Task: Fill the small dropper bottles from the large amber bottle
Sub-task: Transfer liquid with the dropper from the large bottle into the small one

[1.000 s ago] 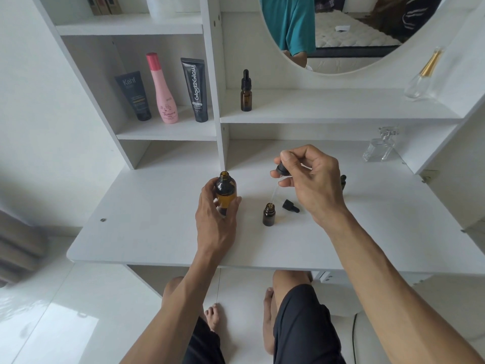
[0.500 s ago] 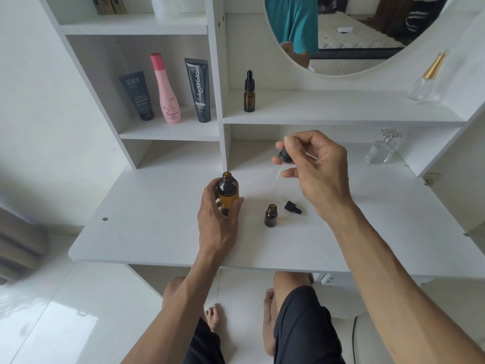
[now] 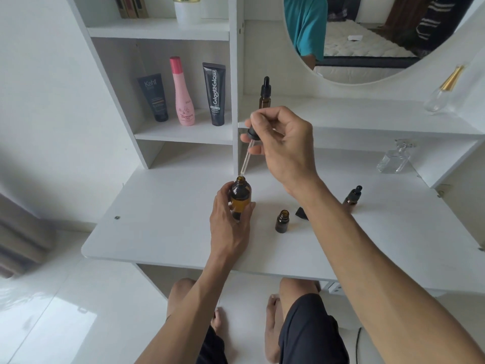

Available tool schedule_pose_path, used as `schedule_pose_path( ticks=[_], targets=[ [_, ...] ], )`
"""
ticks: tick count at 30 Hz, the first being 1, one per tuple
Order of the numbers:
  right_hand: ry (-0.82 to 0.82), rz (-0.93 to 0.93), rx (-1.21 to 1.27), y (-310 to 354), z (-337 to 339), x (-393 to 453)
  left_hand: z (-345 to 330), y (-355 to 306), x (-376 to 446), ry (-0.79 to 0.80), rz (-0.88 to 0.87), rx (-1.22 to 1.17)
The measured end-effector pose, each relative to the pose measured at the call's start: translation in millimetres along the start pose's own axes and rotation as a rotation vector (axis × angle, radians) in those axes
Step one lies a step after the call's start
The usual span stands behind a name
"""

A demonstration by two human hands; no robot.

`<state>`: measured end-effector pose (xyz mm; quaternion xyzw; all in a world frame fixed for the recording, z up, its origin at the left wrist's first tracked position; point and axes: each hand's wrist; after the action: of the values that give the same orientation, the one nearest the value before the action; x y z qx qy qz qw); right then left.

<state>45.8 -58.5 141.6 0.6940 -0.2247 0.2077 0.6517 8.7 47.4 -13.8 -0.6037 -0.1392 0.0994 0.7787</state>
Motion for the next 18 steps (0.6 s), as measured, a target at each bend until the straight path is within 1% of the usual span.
schedule_pose_path(
  ticks=[18],
  targets=[
    [0.104,-0.026,-0.133,-20,-8,-7,0,2,1,0.004,-0.001,-0.019]
  ],
)
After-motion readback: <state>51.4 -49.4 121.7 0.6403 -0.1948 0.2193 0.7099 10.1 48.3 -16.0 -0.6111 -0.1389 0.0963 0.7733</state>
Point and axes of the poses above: each hand's wrist, its own x-axis towards the middle knuckle, its own z-axis out of the back of the hand, y = z × x, and after that the axes turned 12 degrees about z, right-handed
